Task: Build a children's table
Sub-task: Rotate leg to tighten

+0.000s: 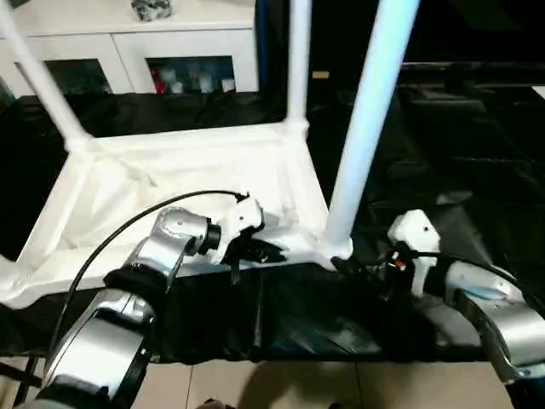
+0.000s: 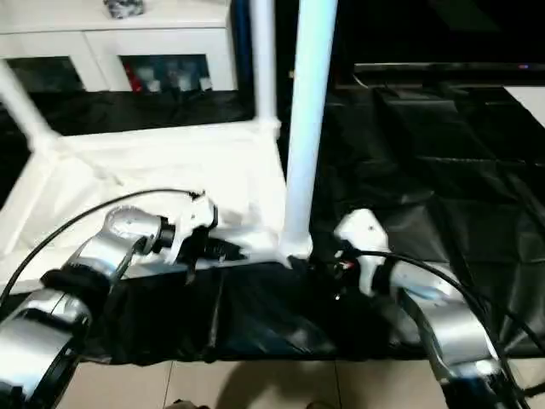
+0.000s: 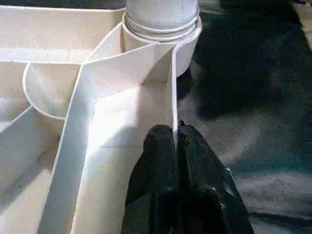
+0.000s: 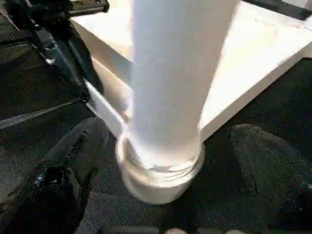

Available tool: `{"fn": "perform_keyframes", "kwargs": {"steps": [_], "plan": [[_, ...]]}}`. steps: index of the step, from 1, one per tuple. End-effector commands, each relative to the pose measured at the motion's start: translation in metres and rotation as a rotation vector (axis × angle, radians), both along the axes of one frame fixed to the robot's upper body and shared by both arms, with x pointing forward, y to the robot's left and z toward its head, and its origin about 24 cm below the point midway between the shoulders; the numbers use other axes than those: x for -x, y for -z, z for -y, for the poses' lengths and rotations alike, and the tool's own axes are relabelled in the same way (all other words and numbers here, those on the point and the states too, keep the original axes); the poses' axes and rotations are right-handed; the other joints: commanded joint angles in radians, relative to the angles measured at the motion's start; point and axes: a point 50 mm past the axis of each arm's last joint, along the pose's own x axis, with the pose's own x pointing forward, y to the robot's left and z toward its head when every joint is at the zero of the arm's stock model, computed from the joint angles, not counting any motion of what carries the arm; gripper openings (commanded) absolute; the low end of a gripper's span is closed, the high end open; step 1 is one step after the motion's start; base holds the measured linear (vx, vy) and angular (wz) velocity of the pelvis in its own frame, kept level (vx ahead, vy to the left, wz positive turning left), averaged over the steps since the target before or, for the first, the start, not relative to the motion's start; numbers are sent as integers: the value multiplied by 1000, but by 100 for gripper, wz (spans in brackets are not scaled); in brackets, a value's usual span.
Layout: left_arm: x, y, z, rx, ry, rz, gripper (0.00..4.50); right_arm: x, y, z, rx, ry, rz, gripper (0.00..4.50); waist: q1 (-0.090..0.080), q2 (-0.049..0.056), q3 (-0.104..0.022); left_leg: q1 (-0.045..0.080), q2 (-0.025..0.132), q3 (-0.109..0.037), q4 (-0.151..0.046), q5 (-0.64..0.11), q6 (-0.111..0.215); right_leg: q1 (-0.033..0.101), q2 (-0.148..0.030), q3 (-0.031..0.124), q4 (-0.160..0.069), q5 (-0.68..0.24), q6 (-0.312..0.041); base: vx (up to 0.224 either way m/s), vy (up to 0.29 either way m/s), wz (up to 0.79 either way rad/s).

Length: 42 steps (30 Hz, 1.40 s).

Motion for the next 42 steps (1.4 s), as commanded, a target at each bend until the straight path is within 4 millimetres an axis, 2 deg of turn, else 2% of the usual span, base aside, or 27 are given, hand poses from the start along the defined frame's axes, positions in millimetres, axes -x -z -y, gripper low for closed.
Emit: {"fn": "perform_keyframes", "kwargs": {"steps": [1,3,4,5,6,8,11,16,19,20,22,23,26,27,30,35,36,37,38,39,40,41,42], "plan": [[8,3,6,62,40,-25,6,-2,0,-2,7,-30,0,450,1,-31,-58,15,13,-2,-65,-188,89,51,-27,10,-52,-187,-262,0,0,0],[10,5,5,58,31,-24,0,-5,3,-4,-2,-47,-15,421,1,-28,-58,17,14,-1,-65,-189,87,48,-26,10,-53,-190,-262,0,0,0],[11,6,4,51,29,-26,0,-7,4,-6,0,-51,-15,414,0,-34,-59,14,15,-2,-65,-181,89,50,-26,9,-50,-181,-262,0,0,0],[11,6,4,51,29,-26,0,-7,4,-6,0,-51,-15,411,1,-33,-60,16,15,-1,-65,-180,89,49,-26,9,-50,-180,-260,0,0,0],[11,7,3,45,28,-26,0,-10,6,-8,-6,-60,-16,402,0,-37,-57,15,14,0,-64,-176,92,48,-25,10,-51,-179,-256,0,0,0],[12,7,3,48,27,-29,0,-11,6,-10,-7,-63,-15,374,1,-34,-58,15,14,0,-64,-167,94,47,-25,10,-50,-171,-257,0,0,0],[12,5,3,47,23,-26,0,-14,9,-14,4,-96,-15,356,-2,-35,-56,12,13,0,-65,-170,93,47,-25,9,-50,-175,-256,0,0,0],[12,4,3,44,16,-21,0,-15,12,-16,28,-127,-14,324,-2,-32,-53,14,14,-1,-67,-175,90,46,-24,10,-51,-181,-253,0,0,0],[11,3,3,40,12,-22,0,-18,14,-18,25,-143,-20,287,-5,-33,-51,13,13,0,-69,-200,84,45,-24,9,-55,-205,-254,0,0,0],[11,3,3,41,9,-25,0,-18,14,-18,21,-145,-23,282,-4,-29,-50,14,14,-1,-70,-206,80,44,-25,10,-55,-212,-253,0,0,0],[10,2,3,43,6,-28,0,-18,16,-19,16,-147,-25,268,-6,-32,-50,14,14,-1,-70,-209,77,44,-24,10,-56,-209,-253,0,0,0],[10,2,3,43,6,-28,0,-18,16,-20,15,-147,-25,264,-6,-28,-48,14,14,-2,-71,-211,75,44,-24,10,-56,-211,-253,0,0,0],[11,2,4,50,4,-37,0,-17,18,-21,-4,-150,-34,260,-9,-26,-45,15,14,-1,-74,-231,69,43,-22,9,-59,-213,-254,0,0,0],[10,3,4,53,1,-39,0,-17,19,-22,-12,-147,-37,259,-8,-20,-41,15,14,-2,-76,-241,66,41,-23,10,-60,-221,-254,0,0,0],[9,3,5,55,-9,-38,0,-17,21,-24,-33,-138,-46,258,-11,-25,-41,15,14,-3,-79,-265,56,41,-22,10,-63,-246,-248,0,0,0],[5,6,11,29,-78,-31,0,-9,28,-33,-81,-85,-55,258,-11,-23,-36,20,17,-4,-85,-306,42,32,-23,12,-71,-300,-232,0,0,0],[5,9,18,26,-109,-24,0,-5,32,-39,-89,-27,-50,258,-15,-22,-23,18,15,-6,-92,-347,22,29,-21,13,-78,-343,-208,0,0,0],[5,10,21,26,-122,-21,0,-4,34,-41,-91,-2,-47,258,-13,-22,-23,21,15,-6,-93,-357,20,26,-21,14,-80,-360,-201,0,0,0],[8,14,36,37,-146,-24,0,1,42,-51,-112,105,-50,258,-16,-25,-19,20,15,-8,-97,-380,13,23,-22,14,-85,-403,-185,0,0,0],[10,15,42,41,-155,-22,0,3,45,-56,-125,143,-55,258,-15,-21,-16,23,16,-9,-100,-395,-3,16,-21,16,-89,-432,-169,0,0,0],[13,18,55,53,-170,-23,0,8,50,-68,-148,194,-65,258,-16,-22,-15,26,14,-10,-101,-417,-7,14,-22,15,-93,-463,-158,0,0,0],[13,18,56,53,-170,-23,0,8,50,-68,-149,195,-65,258,-20,-24,-8,25,13,-15,-106,-453,-19,13,-22,12,-98,-527,-131,0,0,0],[16,20,69,72,-186,-42,0,8,54,-81,-148,253,-72,258,-25,-19,-3,32,11,-20,-108,-502,-30,5,-22,11,-106,-597,-103,0,0,0]]}}
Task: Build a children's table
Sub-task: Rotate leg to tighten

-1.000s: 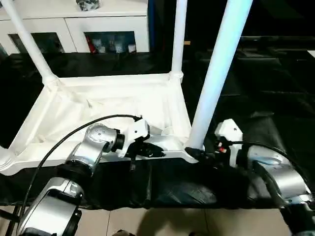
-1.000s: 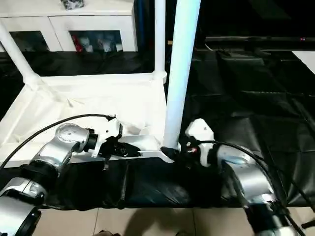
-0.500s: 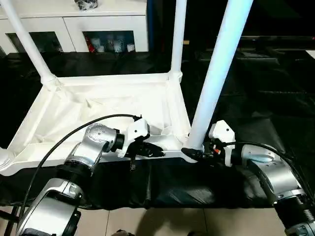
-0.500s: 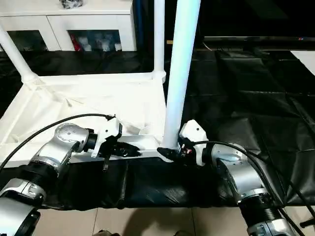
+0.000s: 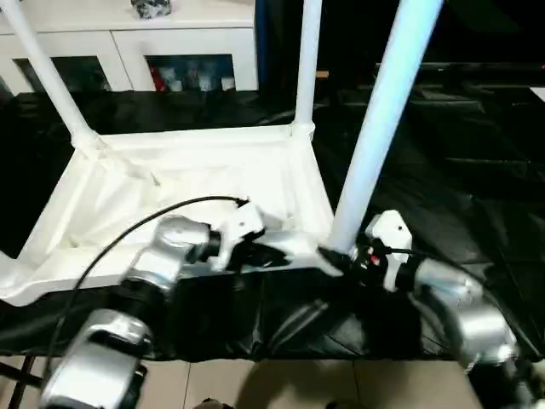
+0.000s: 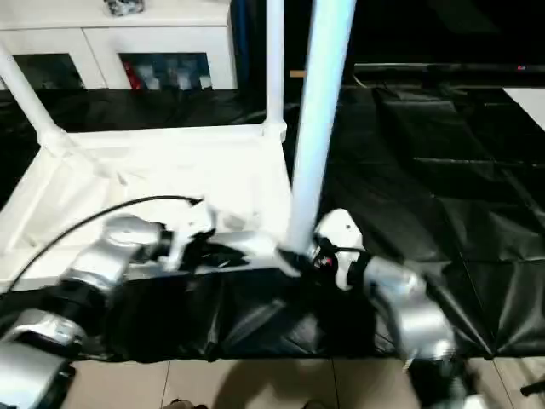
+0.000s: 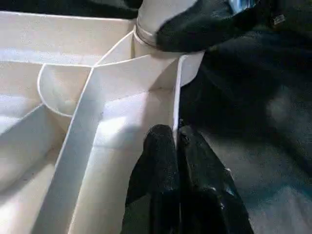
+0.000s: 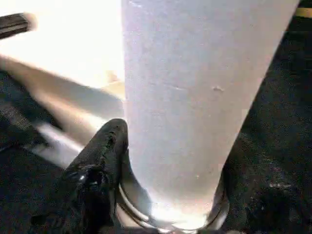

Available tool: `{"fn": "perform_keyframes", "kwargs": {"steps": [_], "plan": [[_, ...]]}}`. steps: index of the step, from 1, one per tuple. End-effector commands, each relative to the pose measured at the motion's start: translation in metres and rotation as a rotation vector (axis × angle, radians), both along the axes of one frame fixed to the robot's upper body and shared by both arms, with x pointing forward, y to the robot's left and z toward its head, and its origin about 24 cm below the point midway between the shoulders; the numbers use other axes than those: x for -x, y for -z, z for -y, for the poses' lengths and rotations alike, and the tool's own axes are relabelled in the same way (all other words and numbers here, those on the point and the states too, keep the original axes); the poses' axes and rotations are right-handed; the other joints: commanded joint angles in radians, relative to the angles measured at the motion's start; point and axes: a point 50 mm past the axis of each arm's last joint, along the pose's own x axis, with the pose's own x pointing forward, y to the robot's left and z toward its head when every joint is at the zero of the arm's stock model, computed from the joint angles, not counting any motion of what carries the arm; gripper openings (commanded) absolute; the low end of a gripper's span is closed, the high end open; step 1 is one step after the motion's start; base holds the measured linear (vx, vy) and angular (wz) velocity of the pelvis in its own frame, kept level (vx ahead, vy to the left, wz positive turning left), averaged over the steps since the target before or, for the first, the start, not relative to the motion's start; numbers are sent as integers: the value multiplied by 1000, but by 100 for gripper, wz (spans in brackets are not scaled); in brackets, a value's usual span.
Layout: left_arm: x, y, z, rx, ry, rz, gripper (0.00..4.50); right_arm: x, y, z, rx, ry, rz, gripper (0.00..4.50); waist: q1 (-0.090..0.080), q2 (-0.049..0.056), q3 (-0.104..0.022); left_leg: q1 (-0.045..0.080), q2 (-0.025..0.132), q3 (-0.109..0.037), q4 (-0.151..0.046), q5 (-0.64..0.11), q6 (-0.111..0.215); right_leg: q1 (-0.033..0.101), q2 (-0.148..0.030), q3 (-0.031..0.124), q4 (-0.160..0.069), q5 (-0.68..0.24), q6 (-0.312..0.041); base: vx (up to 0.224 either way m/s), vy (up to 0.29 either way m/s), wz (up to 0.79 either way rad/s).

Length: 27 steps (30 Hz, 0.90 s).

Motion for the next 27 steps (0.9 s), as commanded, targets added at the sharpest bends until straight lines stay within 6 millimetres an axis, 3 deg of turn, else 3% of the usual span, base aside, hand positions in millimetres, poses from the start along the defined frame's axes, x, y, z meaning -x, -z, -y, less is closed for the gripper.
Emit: {"fn": "perform_keyframes", "kwargs": {"steps": [1,3,6,7,9,10,12,13,14,15,17,19,20,21,23,24,27], "plan": [[12,15,37,42,-22,-56,0,14,20,-50,-48,-120,-113,258,-18,-8,-3,27,11,-21,-101,-547,-31,-12,-18,4,-111,-647,-96,0,0,0],[12,16,50,55,-55,-58,0,7,18,-67,-79,-43,-96,258,-34,-7,-2,35,5,-36,-108,-609,-37,-4,-22,-11,-127,-731,-45,0,0,0],[11,15,58,59,-77,-45,0,-6,3,-81,-122,-8,-33,327,-48,-7,-8,28,0,-47,-119,-563,-13,12,-24,-8,-130,-669,-50,0,0,0],[11,14,58,61,-77,-42,0,-7,0,-80,-137,-5,-23,330,-48,1,-11,25,-1,-49,-123,-545,0,14,-25,-4,-129,-634,-62,0,0,0],[10,12,55,62,-67,-33,0,-8,-4,-72,-132,-11,-6,350,-50,-5,-12,23,1,-47,-123,-534,14,13,-23,-1,-127,-591,-81,0,0,0],[10,11,53,63,-57,-27,0,-9,-5,-67,-118,-20,3,364,-49,-3,-13,23,2,-45,-123,-528,16,11,-23,1,-126,-571,-89,0,0,0],[10,8,43,74,-21,-15,0,-8,-6,-43,-51,-67,34,378,-46,-11,-27,9,9,-38,-120,-445,40,27,-25,6,-109,-419,-135,0,0,0],[10,7,39,78,-4,-12,0,-8,-7,-36,-44,-79,37,378,-43,-9,-27,3,9,-32,-118,-391,60,29,-27,6,-102,-345,-164,0,0,0],[11,6,35,84,18,-18,0,-7,-7,-28,-39,-112,38,378,-44,-10,-26,0,9,-29,-117,-380,68,29,-28,6,-102,-336,-173,0,0,0],[11,6,32,87,30,-21,0,-7,-8,-24,-33,-134,39,378,-44,-20,-29,-2,7,-24,-111,-374,81,31,-30,7,-101,-350,-180,0,0,0],[13,5,23,73,79,-27,0,-3,-11,-13,-4,-236,40,378,-38,-18,-29,-1,8,-22,-106,-359,96,29,-36,9,-100,-376,-185,0,0,0],[15,5,18,67,104,-35,0,-1,-13,-8,-3,-293,28,378,-34,-17,-31,-3,9,-20,-103,-321,115,33,-37,10,-96,-347,-195,0,0,0],[16,4,12,59,126,-41,0,1,-15,-3,6,-358,18,378,-30,-16,-33,-2,11,-18,-100,-292,124,34,-35,10,-91,-308,-208,0,0,0],[15,3,4,46,142,-44,0,4,-18,5,16,-441,-3,378,-27,-23,-36,-5,10,-16,-94,-258,140,39,-34,10,-83,-261,-223,53,-38,4],[15,2,0,40,150,-48,0,5,-19,8,29,-487,-15,361,-20,-20,-37,-1,13,-14,-89,-235,152,34,-33,12,-78,-222,-239,58,-34,7],[14,1,-4,34,159,-53,0,5,-20,10,37,-521,-27,351,-18,-26,-43,-3,13,-11,-83,-165,170,41,-33,9,-63,-135,-273,58,-26,5],[13,0,-12,18,176,-58,0,6,-19,13,50,-602,-64,332,-12,-28,-46,-4,13,-8,-74,-90,200,46,-29,4,-47,-26,-300,0,0,0]]}}
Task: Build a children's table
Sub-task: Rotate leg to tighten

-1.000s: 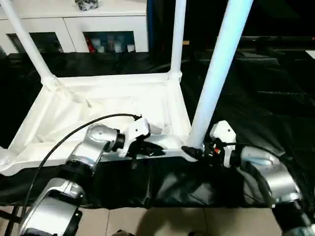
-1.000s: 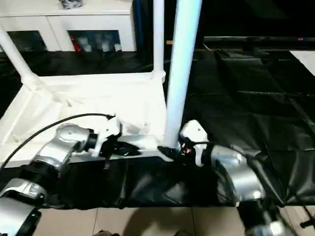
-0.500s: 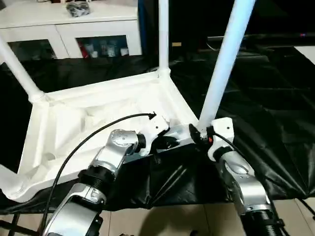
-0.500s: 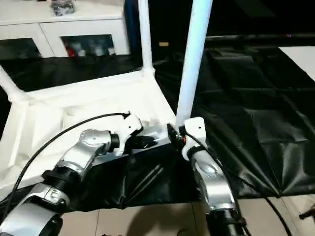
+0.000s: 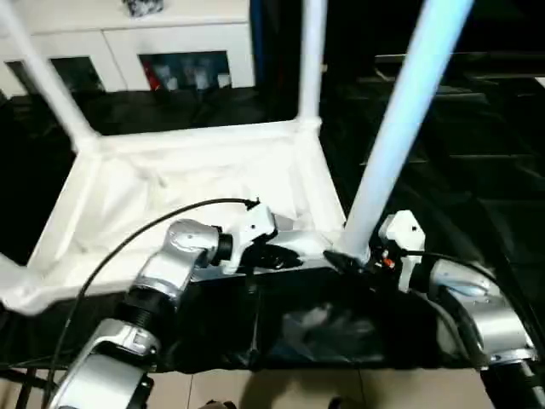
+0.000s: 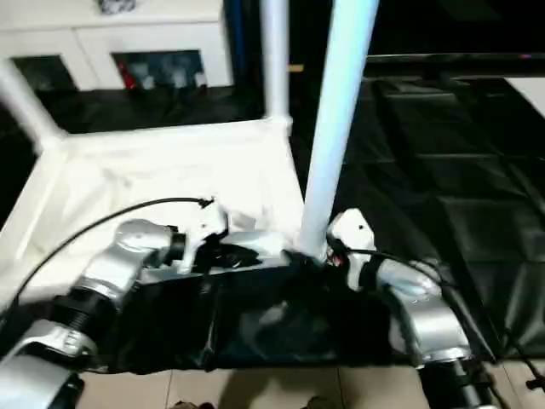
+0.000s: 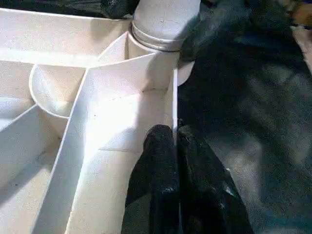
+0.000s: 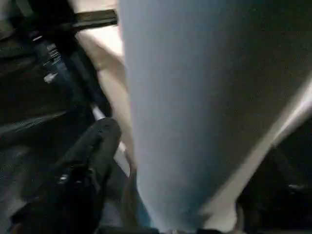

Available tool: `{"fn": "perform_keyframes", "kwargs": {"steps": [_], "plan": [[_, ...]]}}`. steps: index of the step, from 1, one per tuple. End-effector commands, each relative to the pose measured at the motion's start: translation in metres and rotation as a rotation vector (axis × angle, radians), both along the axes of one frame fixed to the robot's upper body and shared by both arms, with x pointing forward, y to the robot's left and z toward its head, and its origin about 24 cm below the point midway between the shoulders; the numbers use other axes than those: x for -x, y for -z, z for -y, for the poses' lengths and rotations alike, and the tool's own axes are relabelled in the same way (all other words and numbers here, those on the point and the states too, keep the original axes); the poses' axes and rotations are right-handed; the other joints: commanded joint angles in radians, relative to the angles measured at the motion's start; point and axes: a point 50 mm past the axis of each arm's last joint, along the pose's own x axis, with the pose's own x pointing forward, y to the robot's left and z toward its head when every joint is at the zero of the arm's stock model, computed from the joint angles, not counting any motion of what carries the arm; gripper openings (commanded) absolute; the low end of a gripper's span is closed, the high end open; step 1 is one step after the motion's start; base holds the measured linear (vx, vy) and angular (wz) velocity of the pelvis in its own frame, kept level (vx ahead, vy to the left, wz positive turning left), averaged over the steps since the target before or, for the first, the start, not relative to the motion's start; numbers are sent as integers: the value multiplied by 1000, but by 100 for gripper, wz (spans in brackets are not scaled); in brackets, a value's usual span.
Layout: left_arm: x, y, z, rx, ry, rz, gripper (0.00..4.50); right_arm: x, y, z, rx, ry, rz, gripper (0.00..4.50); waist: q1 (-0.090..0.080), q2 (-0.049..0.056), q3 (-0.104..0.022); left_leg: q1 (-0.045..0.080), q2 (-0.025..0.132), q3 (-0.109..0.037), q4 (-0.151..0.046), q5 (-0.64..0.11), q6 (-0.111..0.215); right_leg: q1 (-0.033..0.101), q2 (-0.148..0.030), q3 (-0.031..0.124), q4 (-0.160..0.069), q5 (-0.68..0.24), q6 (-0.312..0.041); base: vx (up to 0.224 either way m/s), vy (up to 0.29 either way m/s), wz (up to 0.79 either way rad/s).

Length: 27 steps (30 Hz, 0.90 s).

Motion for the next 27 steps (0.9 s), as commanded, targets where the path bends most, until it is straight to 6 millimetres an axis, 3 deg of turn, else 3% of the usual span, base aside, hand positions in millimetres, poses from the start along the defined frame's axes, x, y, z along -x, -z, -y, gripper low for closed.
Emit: {"fn": "perform_keyframes", "kwargs": {"steps": [1,4,6,7,9,11,14,17,20,22,23,24,25,26,27], "plan": [[5,9,-2,-16,29,-47,0,7,7,-13,-12,-134,-64,319,4,-36,-53,3,34,3,-37,-67,203,50,-17,9,-28,10,-304,0,0,0],[5,8,-10,-30,52,-57,0,10,7,-14,-4,-230,-109,299,11,-41,-47,6,38,8,-38,-96,199,43,-17,9,-32,-54,-304,0,0,0],[5,7,-13,-36,65,-63,0,10,7,-14,2,-261,-119,283,14,-41,-39,7,42,9,-44,-158,163,38,-18,12,-41,-153,-293,0,0,0],[5,7,-14,-44,71,-64,0,10,7,-15,5,-274,-123,283,14,-44,-35,10,44,9,-49,-216,121,33,-19,14,-48,-234,-276,0,0,0],[5,7,-16,-51,78,-65,0,10,8,-15,8,-287,-126,253,14,-47,-33,10,43,7,-53,-249,94,32,-20,16,-51,-286,-255,0,0,0],[4,6,-17,-56,81,-66,0,9,8,-16,10,-296,-126,242,12,-47,-31,11,44,5,-57,-270,75,31,-21,18,-54,-319,-241,0,0,0],[2,5,-19,-59,67,-60,0,7,9,-18,-7,-294,-132,236,10,-49,-32,10,42,5,-56,-261,70,30,-21,20,-52,-294,-240,0,0,0],[-3,6,-15,-49,-4,-43,0,9,12,-24,-91,-221,-138,232,11,-55,-32,8,41,6,-56,-244,76,31,-20,20,-51,-280,-239,0,0,0],[-6,7,-11,-50,-66,-27,0,12,17,-28,-128,-136,-145,217,12,-54,-28,10,42,3,-61,-279,62,27,-23,22,-60,-353,-215,0,0,0],[-7,8,-7,-43,-104,-20,0,13,20,-31,-134,-70,-126,207,11,-53,-25,15,42,2,-65,-313,42,19,-23,24,-68,-407,-195,0,0,0],[-7,9,-3,-40,-133,-13,0,14,24,-34,-139,-7,-117,205,7,-56,-24,8,40,-5,-71,-337,27,26,-23,21,-68,-450,-177,0,0,0],[-7,9,-3,-40,-133,-13,0,14,24,-34,-139,-7,-117,204,7,-56,-24,9,42,-5,-72,-344,19,24,-23,22,-69,-459,-168,0,0,0],[-6,11,5,-36,-157,-13,0,12,30,-38,-119,97,-112,203,4,-50,-20,17,44,-6,-75,-388,0,12,-22,25,-76,-485,-160,0,0,0],[-6,11,5,-36,-157,-13,0,12,30,-38,-119,97,-112,201,4,-50,-20,17,44,-6,-75,-388,0,12,-22,25,-76,-485,-160,0,0,0],[-4,13,13,-30,-179,-11,0,11,35,-43,-116,173,-110,200,0,-53,-20,13,40,-11,-79,-414,-15,16,-22,22,-77,-518,-138,0,0,0]]}}
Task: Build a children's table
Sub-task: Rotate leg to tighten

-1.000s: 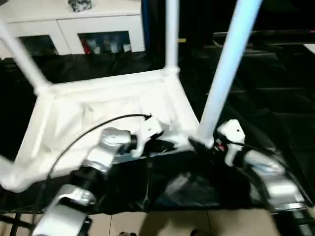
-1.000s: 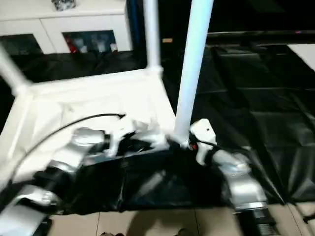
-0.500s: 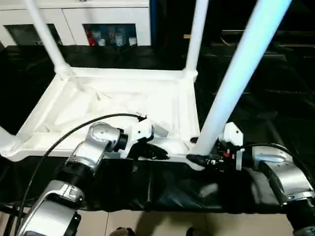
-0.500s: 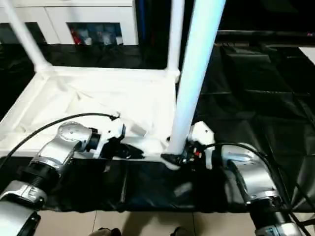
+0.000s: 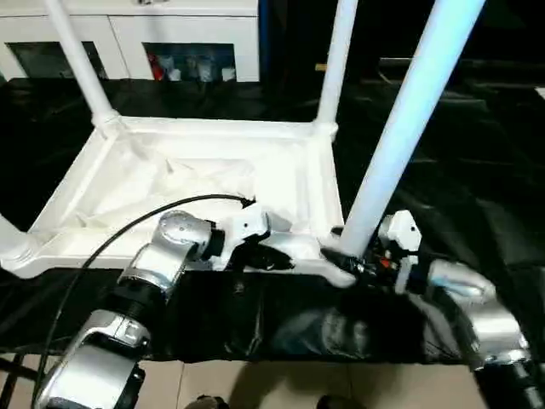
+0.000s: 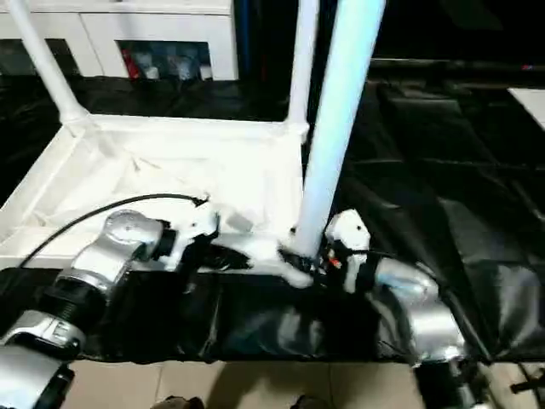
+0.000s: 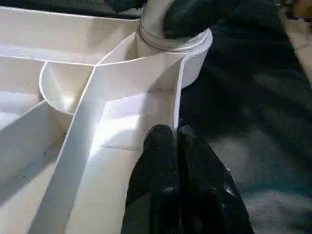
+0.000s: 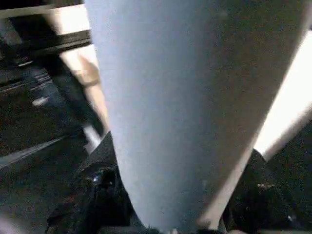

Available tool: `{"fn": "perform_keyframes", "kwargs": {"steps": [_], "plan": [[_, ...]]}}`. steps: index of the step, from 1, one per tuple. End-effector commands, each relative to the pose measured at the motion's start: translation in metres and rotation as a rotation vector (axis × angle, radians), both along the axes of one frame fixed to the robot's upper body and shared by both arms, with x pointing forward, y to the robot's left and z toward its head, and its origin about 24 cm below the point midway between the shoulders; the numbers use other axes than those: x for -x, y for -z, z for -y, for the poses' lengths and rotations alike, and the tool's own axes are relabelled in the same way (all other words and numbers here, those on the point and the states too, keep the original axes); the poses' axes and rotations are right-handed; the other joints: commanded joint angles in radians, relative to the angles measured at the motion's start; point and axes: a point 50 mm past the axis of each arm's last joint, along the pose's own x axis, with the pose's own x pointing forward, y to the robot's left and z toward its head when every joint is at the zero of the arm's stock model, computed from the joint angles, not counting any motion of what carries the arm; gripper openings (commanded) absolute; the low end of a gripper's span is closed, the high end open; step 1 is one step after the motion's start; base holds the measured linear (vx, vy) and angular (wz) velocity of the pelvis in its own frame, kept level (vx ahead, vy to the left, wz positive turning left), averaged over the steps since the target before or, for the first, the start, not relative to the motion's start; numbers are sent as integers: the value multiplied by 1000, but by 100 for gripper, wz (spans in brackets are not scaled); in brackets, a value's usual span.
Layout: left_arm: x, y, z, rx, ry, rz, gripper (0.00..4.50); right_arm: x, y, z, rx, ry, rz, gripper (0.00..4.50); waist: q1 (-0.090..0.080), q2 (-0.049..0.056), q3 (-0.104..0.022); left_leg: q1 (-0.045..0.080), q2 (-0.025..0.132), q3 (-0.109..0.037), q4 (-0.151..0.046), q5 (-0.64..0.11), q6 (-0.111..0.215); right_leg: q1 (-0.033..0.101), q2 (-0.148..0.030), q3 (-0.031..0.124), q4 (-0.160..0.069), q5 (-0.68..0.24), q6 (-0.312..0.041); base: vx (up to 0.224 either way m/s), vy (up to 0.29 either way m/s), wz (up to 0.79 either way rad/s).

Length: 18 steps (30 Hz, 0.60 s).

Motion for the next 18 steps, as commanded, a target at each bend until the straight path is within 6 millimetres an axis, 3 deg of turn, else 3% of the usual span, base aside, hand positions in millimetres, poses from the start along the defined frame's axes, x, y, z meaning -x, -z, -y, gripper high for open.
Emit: {"fn": "perform_keyframes", "kwargs": {"steps": [1,2,3,4,8,10,14,17,18], "plan": [[2,16,12,20,-126,-36,0,13,25,-27,0,-43,-116,199,-8,-13,-33,11,34,-22,-93,-421,-9,12,-20,16,-93,-516,-138,0,0,0],[4,18,25,41,-152,-37,0,9,31,-37,-26,69,-137,199,-8,-3,-33,11,34,-24,-94,-421,-15,13,-21,16,-91,-511,-138,0,0,0],[7,19,39,66,-171,-46,0,2,35,-48,-48,197,-169,198,-13,-1,-32,11,34,-22,-95,-430,-20,9,-18,16,-94,-508,-140,0,0,0],[8,19,47,82,-182,-53,0,-2,38,-56,-64,273,-195,198,-27,-6,-31,12,29,-31,-100,-471,-41,11,-19,8,-98,-577,-117,0,0,0],[11,18,60,89,-184,-46,0,-12,29,-79,-114,320,-175,198,-44,-1,-33,20,25,-33,-99,-520,-30,1,-15,9,-111,-588,-97,0,0,0],[11,19,61,80,-172,-40,0,-15,24,-84,-133,309,-150,254,-50,0,-34,15,24,-36,-101,-521,-18,5,-17,8,-114,-592,-86,0,0,0],[11,19,49,51,-136,-44,0,-17,18,-69,-142,285,-96,288,-48,-2,-40,5,28,-34,-105,-460,-2,17,-16,10,-105,-485,-111,0,0,0],[9,18,37,22,-127,-43,0,-15,16,-58,-118,215,-74,315,-45,2,-42,9,30,-29,-102,-452,7,17,-14,12,-101,-422,-139,0,0,0],[8,18,34,13,-127,-44,0,-13,15,-55,-105,185,-69,324,-43,-1,-45,6,31,-25,-99,-417,18,23,-15,13,-95,-359,-161,0,0,0]]}}
